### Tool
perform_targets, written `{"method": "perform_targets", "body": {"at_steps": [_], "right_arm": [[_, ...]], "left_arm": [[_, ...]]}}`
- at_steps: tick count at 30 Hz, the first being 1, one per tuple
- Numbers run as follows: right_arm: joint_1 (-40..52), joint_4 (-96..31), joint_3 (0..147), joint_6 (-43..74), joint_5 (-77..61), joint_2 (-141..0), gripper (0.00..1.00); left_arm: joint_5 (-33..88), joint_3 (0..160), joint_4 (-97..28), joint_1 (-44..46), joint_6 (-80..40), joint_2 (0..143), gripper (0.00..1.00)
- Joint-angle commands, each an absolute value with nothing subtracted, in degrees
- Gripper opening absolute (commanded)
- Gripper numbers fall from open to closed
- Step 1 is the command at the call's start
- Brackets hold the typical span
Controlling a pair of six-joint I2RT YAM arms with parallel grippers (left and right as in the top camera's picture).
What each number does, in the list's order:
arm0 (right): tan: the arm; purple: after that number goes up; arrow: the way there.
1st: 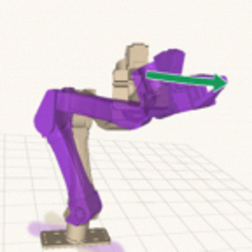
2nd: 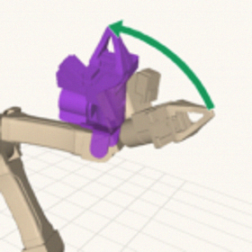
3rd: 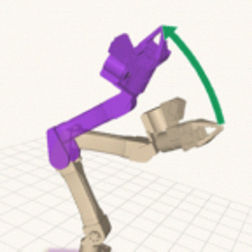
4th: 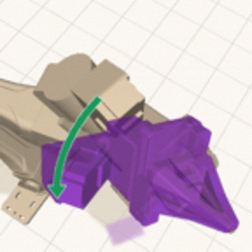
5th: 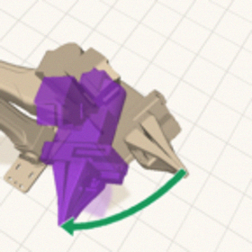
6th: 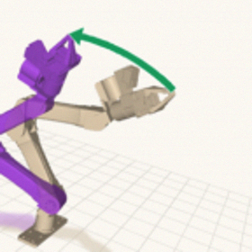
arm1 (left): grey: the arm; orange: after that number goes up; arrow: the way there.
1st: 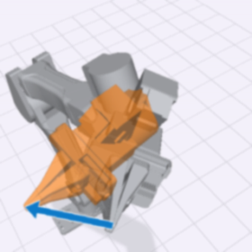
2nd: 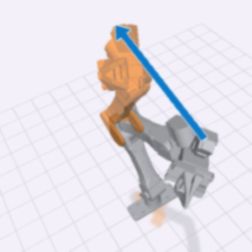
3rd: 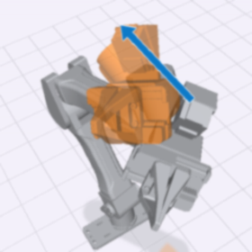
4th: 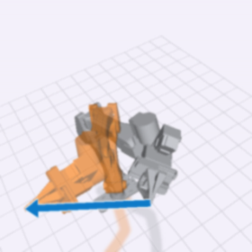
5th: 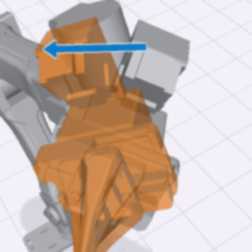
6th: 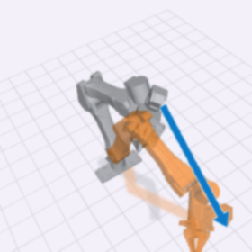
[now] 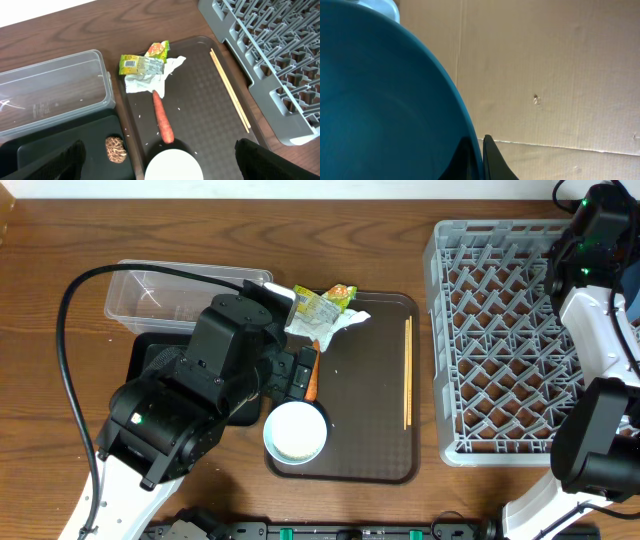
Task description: Sort waste into correct bins and load items into the dishwasher rack
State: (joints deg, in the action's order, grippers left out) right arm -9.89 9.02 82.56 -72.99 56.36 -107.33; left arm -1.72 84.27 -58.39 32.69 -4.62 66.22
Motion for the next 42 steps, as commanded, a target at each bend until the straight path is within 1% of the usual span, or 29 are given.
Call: {"method": "perform_targets", "body": {"at_steps": [1,5,8,12,19,20,21,22,23,24,29,32,42], "right_arm": [[-10.11,11.79,82.70,-73.87,56.47,-109.51,0.01],[-10.11,17.32,82.70,-79.20,57.41,-109.51,0.01],[-10.11,18.39,82.70,-81.38,57.19,-109.51,0.01],[-10.04,16.49,82.70,-80.51,56.86,-109.51,0.01],[-9.13,8.80,82.67,-75.53,55.24,-109.51,0.02],[-8.93,7.64,82.67,-74.28,54.65,-109.51,0.10],[-8.84,6.98,82.67,-73.38,54.15,-109.51,0.24],[-8.60,6.24,82.67,-71.92,53.58,-109.51,0.43],[-8.32,6.20,82.67,-69.49,53.56,-109.51,0.66],[-8.05,6.22,82.67,-66.94,53.56,-109.51,0.99],[-6.15,6.17,82.70,-54.87,55.07,-109.49,0.99],[-5.02,5.48,82.70,-51.68,56.18,-109.49,0.99],[-1.96,-5.61,82.72,-41.28,54.61,-109.38,0.99]], "left_arm": [[-2.15,84.93,-57.95,32.49,-4.32,66.24,0.96],[-2.13,84.93,-58.02,32.49,-4.32,66.24,0.96],[-2.15,84.93,-57.98,32.49,-4.32,66.26,0.96],[-2.15,84.93,-58.00,32.49,-4.32,66.57,0.96],[-2.13,84.93,-58.04,32.49,-4.32,68.07,0.96],[-2.13,84.93,-58.04,32.49,-4.32,68.23,0.96],[-2.13,84.93,-58.06,32.49,-4.32,68.34,0.96],[-2.15,84.93,-58.06,32.49,-4.29,68.34,0.96],[-2.15,84.93,-58.06,32.49,-4.29,68.29,0.96],[-2.15,84.93,-58.06,32.49,-4.29,68.18,0.96],[-2.15,84.93,-58.02,32.49,-4.29,67.09,0.96],[-2.15,84.93,-58.02,32.49,-4.29,66.19,0.96],[-2.15,84.93,-58.37,32.49,-4.29,64.05,0.96]]}}
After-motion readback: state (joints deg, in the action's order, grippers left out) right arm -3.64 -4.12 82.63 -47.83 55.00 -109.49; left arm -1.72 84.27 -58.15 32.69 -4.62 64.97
